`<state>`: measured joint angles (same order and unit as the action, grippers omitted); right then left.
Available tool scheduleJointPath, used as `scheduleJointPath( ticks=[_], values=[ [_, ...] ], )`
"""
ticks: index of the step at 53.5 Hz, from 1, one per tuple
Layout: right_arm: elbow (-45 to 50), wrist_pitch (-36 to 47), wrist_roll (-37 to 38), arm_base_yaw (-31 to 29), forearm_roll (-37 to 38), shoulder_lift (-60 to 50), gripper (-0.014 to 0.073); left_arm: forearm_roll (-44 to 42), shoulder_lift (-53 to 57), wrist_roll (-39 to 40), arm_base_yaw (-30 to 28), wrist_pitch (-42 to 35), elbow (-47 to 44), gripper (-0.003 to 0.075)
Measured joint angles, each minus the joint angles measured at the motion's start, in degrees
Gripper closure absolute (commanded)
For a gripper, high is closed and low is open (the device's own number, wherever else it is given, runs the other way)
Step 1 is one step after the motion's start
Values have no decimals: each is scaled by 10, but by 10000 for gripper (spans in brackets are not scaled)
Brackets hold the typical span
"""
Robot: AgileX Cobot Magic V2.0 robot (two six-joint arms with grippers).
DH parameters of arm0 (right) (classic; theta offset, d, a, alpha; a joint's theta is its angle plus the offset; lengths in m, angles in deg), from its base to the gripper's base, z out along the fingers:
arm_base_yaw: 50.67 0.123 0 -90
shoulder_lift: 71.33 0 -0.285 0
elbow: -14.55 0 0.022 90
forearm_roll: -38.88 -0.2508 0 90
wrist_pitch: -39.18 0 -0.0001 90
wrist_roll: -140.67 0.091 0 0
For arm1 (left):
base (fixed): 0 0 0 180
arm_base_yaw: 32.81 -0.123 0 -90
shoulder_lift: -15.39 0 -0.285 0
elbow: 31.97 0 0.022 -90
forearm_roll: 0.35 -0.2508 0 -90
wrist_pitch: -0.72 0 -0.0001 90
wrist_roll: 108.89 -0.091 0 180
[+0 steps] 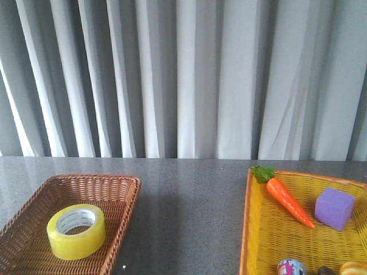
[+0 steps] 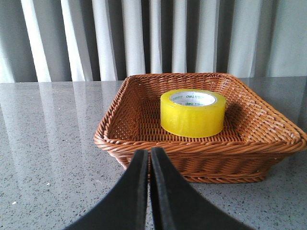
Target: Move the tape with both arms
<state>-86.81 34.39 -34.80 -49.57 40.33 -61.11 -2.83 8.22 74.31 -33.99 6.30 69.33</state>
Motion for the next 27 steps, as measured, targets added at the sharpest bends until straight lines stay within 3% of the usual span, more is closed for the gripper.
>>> scheduleJointPath(
  ticks=[27],
  values=[
    [0,-20,-5,-65,29,-32,602,0,0,0,0,0,0,726]
  ],
)
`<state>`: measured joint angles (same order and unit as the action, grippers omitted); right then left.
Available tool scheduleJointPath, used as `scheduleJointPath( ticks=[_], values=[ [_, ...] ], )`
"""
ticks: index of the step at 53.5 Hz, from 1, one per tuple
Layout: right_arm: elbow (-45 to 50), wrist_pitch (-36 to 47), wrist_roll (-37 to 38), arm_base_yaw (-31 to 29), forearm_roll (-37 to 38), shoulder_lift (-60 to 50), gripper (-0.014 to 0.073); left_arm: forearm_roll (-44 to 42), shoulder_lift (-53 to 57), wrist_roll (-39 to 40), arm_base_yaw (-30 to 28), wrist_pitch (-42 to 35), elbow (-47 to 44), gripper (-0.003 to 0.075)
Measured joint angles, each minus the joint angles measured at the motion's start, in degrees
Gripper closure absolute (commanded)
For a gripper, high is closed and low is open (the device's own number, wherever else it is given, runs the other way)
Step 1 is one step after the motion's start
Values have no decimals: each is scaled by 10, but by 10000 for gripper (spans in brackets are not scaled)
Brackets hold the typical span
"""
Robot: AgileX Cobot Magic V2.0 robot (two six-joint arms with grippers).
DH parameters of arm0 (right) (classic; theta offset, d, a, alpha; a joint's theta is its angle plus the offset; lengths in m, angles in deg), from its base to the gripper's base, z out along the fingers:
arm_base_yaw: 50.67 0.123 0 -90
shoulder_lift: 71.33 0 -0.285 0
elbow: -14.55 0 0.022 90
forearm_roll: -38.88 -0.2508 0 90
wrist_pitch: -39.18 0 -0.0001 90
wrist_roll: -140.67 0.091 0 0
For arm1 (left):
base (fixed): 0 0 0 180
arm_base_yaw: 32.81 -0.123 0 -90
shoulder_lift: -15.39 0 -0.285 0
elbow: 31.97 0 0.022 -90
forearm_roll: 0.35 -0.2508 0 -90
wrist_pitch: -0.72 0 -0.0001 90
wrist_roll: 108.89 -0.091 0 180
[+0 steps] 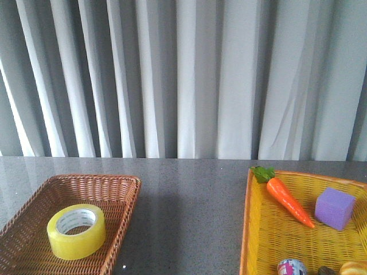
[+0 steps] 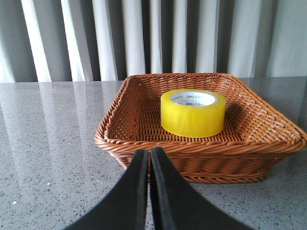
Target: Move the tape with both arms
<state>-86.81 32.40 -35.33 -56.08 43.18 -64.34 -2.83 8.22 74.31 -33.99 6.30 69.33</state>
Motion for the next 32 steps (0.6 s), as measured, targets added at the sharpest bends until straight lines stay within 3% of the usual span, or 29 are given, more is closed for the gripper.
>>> scheduleJointPath(
  ticks=[32],
  values=[
    [0,-1,4,14,3,0,602,0,0,0,0,0,0,726]
  ],
)
